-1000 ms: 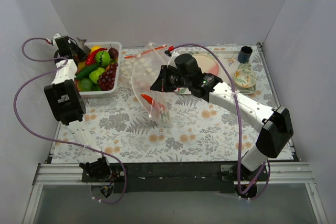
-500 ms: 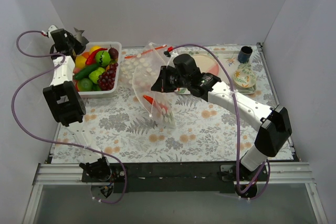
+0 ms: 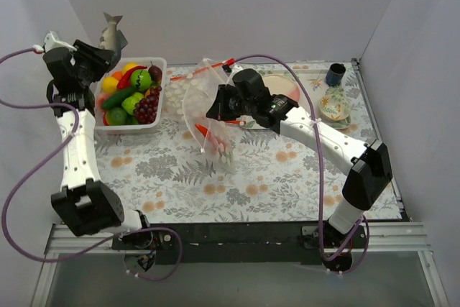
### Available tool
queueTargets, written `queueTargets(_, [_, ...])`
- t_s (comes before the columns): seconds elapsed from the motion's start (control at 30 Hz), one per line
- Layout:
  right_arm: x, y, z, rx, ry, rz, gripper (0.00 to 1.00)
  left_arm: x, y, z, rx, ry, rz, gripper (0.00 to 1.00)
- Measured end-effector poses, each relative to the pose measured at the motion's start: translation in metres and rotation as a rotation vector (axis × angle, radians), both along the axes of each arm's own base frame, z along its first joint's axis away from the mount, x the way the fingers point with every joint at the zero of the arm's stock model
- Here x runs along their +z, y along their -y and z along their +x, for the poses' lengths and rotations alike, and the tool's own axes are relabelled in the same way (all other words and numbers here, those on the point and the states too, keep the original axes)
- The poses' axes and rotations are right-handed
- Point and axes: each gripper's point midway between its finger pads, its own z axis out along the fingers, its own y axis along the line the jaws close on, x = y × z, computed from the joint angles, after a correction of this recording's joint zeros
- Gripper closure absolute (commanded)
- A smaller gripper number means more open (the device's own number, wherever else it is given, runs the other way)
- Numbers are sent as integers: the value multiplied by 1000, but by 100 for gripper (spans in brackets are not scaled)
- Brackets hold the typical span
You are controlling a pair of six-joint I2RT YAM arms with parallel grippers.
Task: Place the food in the zip-top bag and seal the zipper
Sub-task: Place the fake fish in the zipper food storage bag.
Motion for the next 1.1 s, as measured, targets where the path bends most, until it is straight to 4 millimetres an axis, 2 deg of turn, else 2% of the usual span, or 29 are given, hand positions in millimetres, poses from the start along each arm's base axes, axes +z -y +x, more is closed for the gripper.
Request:
queueTargets(0.13, [4,-3,11,-25,23,-13,99,14,45,-63,-130,48,-51,85])
queueTargets(0.33, [1,2,20,-59,46,-60,99,4,103,-155,-286,45,-104,84])
queueTargets(0.43, [-2,5,26,-77,59,-97,99,10,132,-190,-367,52,-82,83])
queueTargets(0.5, [-5,9,29,-92,68,-122,99,5,151,-209,-434,57,-68,82])
queueTargets(0.57, [-10,15,31,-107,75,-156,99,-10,162,-221,-486,52,-70,81])
queueTargets(0.67, [-12,29,31,-138,89,-213,99,-50,179,-229,-558,-43,-112,81])
queueTargets(0.77, [-1,48,27,-167,115,-251,99,-67,205,-230,-664,-148,-117,81])
queueTargets(0.87, [21,67,20,-200,153,-257,99,-57,236,-233,-790,-180,-78,81])
queueTargets(0.97, [38,84,13,-236,176,-272,99,-37,266,-240,-907,-167,-31,82])
queueTargets(1.1, [46,91,7,-271,198,-328,99,-33,289,-251,-974,-179,30,82])
